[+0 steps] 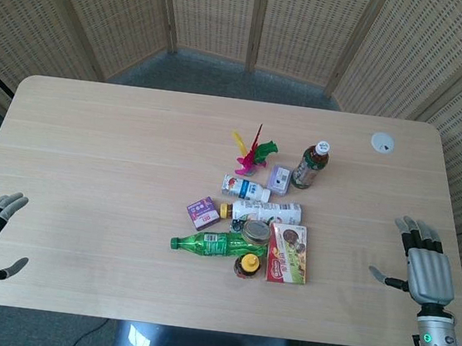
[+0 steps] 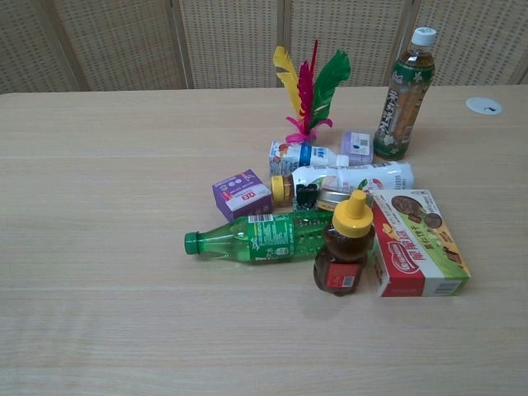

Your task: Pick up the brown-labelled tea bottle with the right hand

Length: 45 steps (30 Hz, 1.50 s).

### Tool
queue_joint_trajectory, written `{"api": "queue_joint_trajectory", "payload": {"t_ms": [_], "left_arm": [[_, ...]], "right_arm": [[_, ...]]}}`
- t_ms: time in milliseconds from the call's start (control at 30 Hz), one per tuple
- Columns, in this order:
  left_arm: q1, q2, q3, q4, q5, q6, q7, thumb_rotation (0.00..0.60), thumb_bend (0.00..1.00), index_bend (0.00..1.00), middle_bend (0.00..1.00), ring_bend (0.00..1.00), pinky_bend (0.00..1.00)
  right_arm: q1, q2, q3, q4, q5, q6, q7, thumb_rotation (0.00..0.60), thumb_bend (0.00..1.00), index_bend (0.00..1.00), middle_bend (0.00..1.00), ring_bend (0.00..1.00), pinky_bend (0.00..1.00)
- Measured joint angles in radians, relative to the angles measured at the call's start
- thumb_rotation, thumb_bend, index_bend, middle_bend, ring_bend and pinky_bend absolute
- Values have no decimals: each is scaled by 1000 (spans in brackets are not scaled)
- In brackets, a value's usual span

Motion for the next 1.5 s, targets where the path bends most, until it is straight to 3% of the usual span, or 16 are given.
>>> {"api": "queue_joint_trajectory", "payload": {"t_ms": [767,1067,1500], "left_arm": [[2,-2,1,7,15,3,-8,600,297,51,0,0,0],[-6,-5,-3,0,4,-11,2,600,298,50,0,0,0],[-20,0,-15,-23,-27,-37,36,600,298,50,0,0,0]], "right_arm": [[33,-22,39,8,-1,-60,75,408,163,0,0,0,0],[146,-87,111,102,54,-222,188,412,163,0,0,0,0],[332,-227,196,379,124,-533,496,423,155,0,0,0,0]]}}
